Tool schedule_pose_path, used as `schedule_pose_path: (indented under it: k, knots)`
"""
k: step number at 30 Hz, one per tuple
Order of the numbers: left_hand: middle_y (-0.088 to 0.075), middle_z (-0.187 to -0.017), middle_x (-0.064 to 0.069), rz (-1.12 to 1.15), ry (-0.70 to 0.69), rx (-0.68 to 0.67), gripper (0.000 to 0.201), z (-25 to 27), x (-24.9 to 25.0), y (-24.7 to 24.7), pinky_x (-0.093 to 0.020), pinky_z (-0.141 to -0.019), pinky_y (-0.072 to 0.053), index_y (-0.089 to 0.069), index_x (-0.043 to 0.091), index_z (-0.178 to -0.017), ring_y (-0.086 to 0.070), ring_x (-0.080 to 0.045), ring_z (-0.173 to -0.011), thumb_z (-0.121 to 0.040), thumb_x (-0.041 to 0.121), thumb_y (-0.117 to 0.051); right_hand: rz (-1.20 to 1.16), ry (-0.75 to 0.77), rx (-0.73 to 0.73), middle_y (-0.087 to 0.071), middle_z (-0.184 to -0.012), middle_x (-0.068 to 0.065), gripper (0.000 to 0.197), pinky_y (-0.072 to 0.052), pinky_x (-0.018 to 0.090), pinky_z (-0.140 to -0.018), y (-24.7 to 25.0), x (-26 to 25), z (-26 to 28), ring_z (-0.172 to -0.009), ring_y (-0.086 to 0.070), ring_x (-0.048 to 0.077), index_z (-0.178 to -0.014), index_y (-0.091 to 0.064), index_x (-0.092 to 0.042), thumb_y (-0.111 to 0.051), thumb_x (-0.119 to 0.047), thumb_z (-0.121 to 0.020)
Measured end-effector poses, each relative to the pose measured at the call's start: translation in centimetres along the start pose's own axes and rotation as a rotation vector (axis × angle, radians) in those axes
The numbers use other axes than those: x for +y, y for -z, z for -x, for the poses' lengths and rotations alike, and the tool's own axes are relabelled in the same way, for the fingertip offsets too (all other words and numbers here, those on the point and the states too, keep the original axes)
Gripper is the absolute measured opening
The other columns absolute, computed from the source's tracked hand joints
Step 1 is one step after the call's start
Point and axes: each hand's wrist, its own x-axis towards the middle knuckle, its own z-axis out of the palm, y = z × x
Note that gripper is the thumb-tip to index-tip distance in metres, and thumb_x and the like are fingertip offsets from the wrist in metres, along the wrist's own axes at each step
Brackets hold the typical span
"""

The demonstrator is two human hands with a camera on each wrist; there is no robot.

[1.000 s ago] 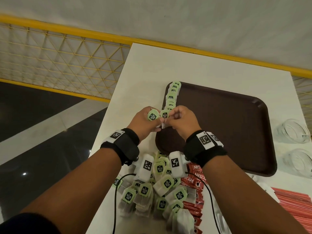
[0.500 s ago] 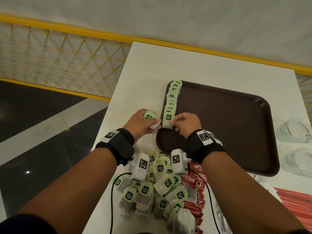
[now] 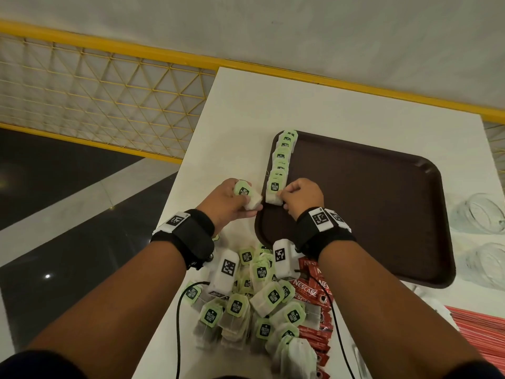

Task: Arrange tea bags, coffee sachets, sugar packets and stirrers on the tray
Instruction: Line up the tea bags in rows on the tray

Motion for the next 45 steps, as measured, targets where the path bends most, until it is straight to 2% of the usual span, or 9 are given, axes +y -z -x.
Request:
schedule_pose_path:
  k: [5,10,16,20,25,29,33,40,45]
  knots:
    - [-0.063,-0.119,-0.022,-0.159,-0.066,0.061,0.040,-0.2,-0.2,0.2,-0.033,-0.077,-0.061,-0.046,0.006,-0.128,-0.068,-0.031,-0.101,-0.092,0.003,-0.063,-0.004,0.144,-0.012,-0.066,-0.086,-0.003,0.018,-0.047,0.028,-0.072,1.2,-1.3,1.8,-0.080,-0.060,0.012,-0.088,-0.068,-0.015,-0.069,-0.033,-0.087]
    - [-0.072,-0.105,-0.014,-0.280,-0.128,0.065,0.035,-0.2,0.0,0.1,-0.032,-0.075,-0.060,-0.058,0.006,-0.117,-0.071,-0.026,-0.094,-0.086,0.012,-0.073,-0.153,0.190,-0.336,-0.067,-0.079,0.005,0.009,-0.046,0.014,-0.054,1.9,-2.3,3.8,-0.062,-0.057,0.008,-0.093,-0.070,-0.011,-0.070,-0.018,-0.088]
    - [-0.066,-0.113,-0.025,-0.168,-0.107,0.084,0.024,-0.5,-0.6,-0.3,-0.024,-0.066,-0.060,-0.056,-0.004,-0.118,-0.069,-0.027,-0.091,-0.098,0.009,-0.056,-0.252,0.036,-0.297,-0.066,-0.076,0.012,0.007,-0.051,0.019,-0.053,2.2,-0.4,3.7,-0.059,-0.061,0.012,-0.089,-0.064,-0.007,-0.070,-0.006,-0.086]
    - [-0.063,-0.116,-0.026,-0.151,-0.094,0.130,0.013,-0.4,-0.9,0.3,-0.028,-0.070,-0.061,-0.058,0.002,-0.109,-0.066,-0.037,-0.104,-0.099,0.009,-0.053,-0.227,-0.080,-0.285,-0.068,-0.078,0.014,0.009,-0.057,0.024,-0.058,1.9,0.9,3.3,-0.060,-0.064,0.016,-0.086,-0.063,-0.007,-0.070,-0.003,-0.085]
    - [-0.064,-0.116,-0.025,-0.149,-0.084,0.148,0.018,-0.3,-1.2,0.7,-0.029,-0.070,-0.061,-0.058,-0.001,-0.113,-0.069,-0.036,-0.101,-0.099,0.010,-0.054,-0.198,-0.158,-0.248,-0.073,-0.080,0.012,0.013,-0.061,0.043,-0.074,0.7,0.9,2.6,-0.071,-0.073,0.026,-0.077,-0.065,-0.010,-0.073,-0.001,-0.080]
    - [-0.066,-0.114,-0.025,-0.133,-0.072,0.124,0.023,0.0,-1.1,0.7,-0.023,-0.064,-0.058,-0.054,-0.005,-0.118,-0.072,-0.031,-0.093,-0.100,0.009,-0.051,-0.131,-0.127,-0.171,-0.073,-0.073,0.009,0.016,-0.061,0.047,-0.073,0.2,1.3,1.2,-0.071,-0.073,0.027,-0.068,-0.066,-0.018,-0.079,-0.009,-0.069]
    - [-0.065,-0.116,-0.026,-0.111,-0.050,0.120,0.022,0.5,-0.8,0.7,-0.023,-0.065,-0.058,-0.055,-0.001,-0.118,-0.071,-0.033,-0.097,-0.101,0.011,-0.051,-0.130,-0.138,-0.148,-0.071,-0.074,0.012,0.015,-0.061,0.046,-0.072,0.4,-0.3,1.8,-0.070,-0.073,0.028,-0.073,-0.063,-0.015,-0.077,-0.011,-0.077]
    - [-0.066,-0.115,-0.018,-0.321,-0.112,0.126,0.019,0.7,-1.2,1.2,-0.031,-0.080,-0.057,-0.063,0.007,-0.110,-0.063,-0.026,-0.104,-0.098,0.019,-0.056,0.008,-0.065,-0.122,-0.066,-0.066,0.007,0.019,-0.061,0.043,-0.069,0.9,-0.7,2.7,-0.061,-0.066,0.024,-0.085,-0.057,-0.013,-0.073,-0.022,-0.084]
    - [-0.061,-0.078,-0.005,-0.557,-0.204,0.174,0.017,0.4,-1.0,1.1,-0.045,-0.087,-0.051,-0.064,0.017,-0.085,-0.054,-0.019,-0.077,-0.097,0.028,-0.059,0.075,0.188,-0.102,-0.067,-0.084,0.001,0.012,-0.056,0.041,-0.078,1.8,-0.5,3.0,-0.079,-0.065,0.021,-0.086,-0.065,-0.017,-0.071,-0.028,-0.085]
